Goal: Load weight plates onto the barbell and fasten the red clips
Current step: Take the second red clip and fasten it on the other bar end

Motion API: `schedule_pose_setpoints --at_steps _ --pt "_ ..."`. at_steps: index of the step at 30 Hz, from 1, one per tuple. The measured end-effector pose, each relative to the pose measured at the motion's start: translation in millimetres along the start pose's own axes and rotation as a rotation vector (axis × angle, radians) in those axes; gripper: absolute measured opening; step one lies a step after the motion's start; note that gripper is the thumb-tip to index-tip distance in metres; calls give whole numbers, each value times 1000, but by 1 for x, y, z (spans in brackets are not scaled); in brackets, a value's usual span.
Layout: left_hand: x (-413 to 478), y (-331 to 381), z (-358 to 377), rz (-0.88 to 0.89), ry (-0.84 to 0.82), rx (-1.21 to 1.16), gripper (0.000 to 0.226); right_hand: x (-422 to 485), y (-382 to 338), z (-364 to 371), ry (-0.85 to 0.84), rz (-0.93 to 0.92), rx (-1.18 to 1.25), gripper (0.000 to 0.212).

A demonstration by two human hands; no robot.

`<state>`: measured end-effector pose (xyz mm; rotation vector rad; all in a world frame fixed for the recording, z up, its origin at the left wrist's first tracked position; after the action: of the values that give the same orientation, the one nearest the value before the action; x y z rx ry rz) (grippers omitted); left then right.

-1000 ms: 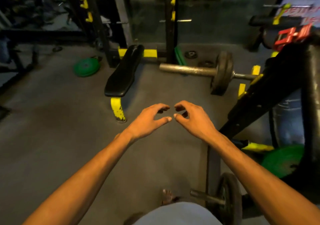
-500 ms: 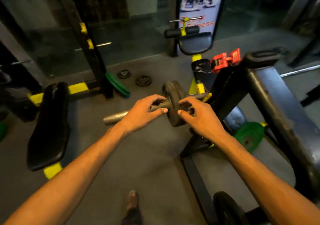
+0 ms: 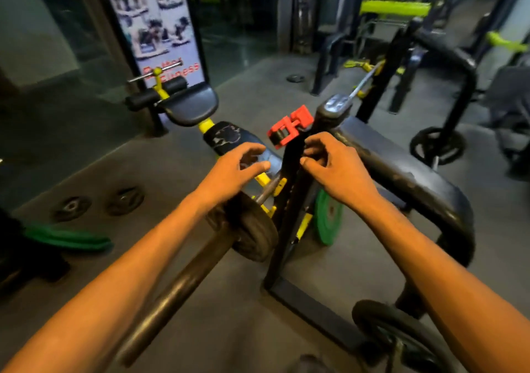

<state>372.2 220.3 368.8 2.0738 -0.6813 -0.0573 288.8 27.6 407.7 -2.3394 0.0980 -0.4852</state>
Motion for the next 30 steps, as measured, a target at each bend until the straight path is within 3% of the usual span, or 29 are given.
schedule_pose_setpoints --at_steps 5,9,13,17,21,30 --pt "61 -6 5 -13 10 -89 62 28 1 -8 28 19 -27 57" --pt "86 -20 8 -172 113 -315 61 41 -1 1 27 -4 -42 68" --pt "94 -37 26 -350 64 -505 58 51 3 18 24 9 -46 80" --pt "103 -41 40 -416 -16 -618 62 61 3 29 23 42 -71 64" --pt "109 -36 41 -376 -31 -646 44 67 5 38 45 100 -63 36" --pt "95 -46 10 -338 43 -718 54 69 -22 57 121 75 30 47"
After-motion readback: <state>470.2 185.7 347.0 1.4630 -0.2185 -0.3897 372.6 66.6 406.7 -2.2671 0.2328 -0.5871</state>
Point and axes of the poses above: each hand's wrist, its own x-axis towards the middle knuckle, its own z-axis out of the palm, y = z × x, the point moved 9 cm from there along x, towards the middle knuckle, and after that the axes turned 1 degree about y, right-handed, at the moved point
